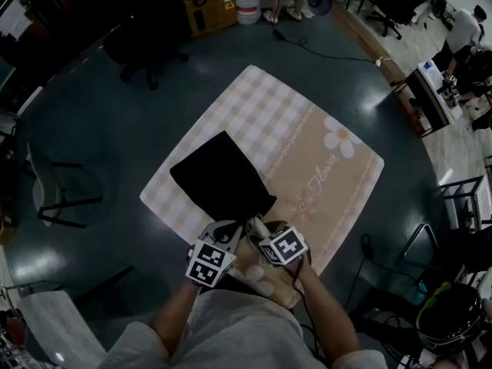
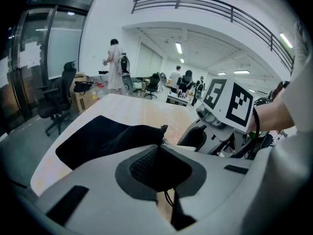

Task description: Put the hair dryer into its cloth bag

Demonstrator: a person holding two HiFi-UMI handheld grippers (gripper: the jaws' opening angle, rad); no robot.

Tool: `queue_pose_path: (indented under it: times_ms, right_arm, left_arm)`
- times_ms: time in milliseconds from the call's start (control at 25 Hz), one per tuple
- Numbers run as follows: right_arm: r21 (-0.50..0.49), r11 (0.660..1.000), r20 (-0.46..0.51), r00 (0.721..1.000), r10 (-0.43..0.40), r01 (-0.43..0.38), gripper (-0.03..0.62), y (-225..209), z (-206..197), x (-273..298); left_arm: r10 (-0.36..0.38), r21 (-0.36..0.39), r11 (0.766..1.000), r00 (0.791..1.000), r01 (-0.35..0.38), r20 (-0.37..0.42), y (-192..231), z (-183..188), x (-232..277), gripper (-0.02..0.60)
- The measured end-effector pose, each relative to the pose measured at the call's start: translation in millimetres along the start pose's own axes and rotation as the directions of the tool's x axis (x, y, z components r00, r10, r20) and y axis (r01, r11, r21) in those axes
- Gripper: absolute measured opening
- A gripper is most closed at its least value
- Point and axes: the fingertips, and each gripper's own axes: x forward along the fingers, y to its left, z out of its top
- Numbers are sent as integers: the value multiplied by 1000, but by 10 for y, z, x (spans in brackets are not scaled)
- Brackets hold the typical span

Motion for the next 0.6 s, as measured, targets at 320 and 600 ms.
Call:
queue_pose_path:
  times_ms: [320,600]
  right_arm:
    - [-3,1000,15,1000,-15,15,224,-17,44,58]
    - [-9,1000,15,1000,-14,14,224,-15,79,106]
  left_arm:
    - [-14,-10,1000,1000,14,5,8,32,-28,18]
    - [-17,-10,1000,1000,17,7,3,28,-43,18]
